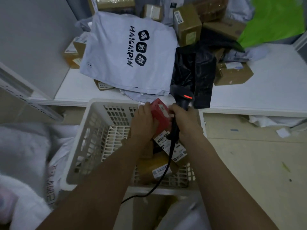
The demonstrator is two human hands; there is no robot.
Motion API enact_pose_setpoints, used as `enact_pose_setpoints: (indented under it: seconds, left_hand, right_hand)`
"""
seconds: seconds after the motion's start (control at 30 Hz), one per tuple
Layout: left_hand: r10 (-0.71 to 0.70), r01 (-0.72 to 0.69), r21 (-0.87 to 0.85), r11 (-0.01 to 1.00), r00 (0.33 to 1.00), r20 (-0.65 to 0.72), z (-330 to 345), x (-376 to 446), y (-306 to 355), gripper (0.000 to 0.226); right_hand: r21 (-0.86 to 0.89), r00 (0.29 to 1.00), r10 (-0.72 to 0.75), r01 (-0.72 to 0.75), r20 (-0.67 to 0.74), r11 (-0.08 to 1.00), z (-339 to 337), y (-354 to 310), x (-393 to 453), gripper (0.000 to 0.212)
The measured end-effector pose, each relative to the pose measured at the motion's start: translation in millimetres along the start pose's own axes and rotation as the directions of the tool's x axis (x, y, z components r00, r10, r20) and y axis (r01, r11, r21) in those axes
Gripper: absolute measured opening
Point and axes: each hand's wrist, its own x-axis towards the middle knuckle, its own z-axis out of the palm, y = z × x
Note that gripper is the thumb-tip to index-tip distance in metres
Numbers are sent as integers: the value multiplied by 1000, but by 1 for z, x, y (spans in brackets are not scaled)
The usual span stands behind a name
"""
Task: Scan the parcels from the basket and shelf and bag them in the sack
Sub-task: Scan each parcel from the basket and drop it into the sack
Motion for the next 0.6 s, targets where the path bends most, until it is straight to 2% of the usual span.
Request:
enact_pose_setpoints:
  seconds: [0.07,0.17,0.23,0.33,0.4,0.47,0.53,0.6]
  left_hand:
    - [97,-95,-23,995,987,129,-9,-6,-16,68]
    - [93,-95,-8,995,947,306,-21,-13,-31,82]
    - [49,-35,-47,998,939,339,-24,-16,-33,84]
    - [-87,171,-206,963,927,364,-18,-16,-39,83]
    - [-193,314,-297,902,908,372,-1,-13,-50,84]
    - [-264,421,-405,811,883,389,-1,-14,-49,66]
    - [-347,520,-511,684,849,399,-4,-15,-47,49]
    - [-411,598,-590,543,801,434,0,-13,-51,55]
  right_hand:
    - [15,1000,-6,6,7,1000,-2,0,-6,8]
    - [46,999,30,-31,25,998,-3,2,-17,10]
    - [70,999,44,-46,30,996,-6,6,-20,18]
    - [32,999,35,-34,-6,999,-10,11,-21,15]
    - [-51,998,19,-23,-63,998,-14,13,-23,13]
    - [-92,993,-32,21,-111,996,-16,19,-19,13]
    - [-121,987,-90,74,-133,990,-15,25,-11,15]
    - [-160,981,-137,115,-139,980,-10,30,-1,19]
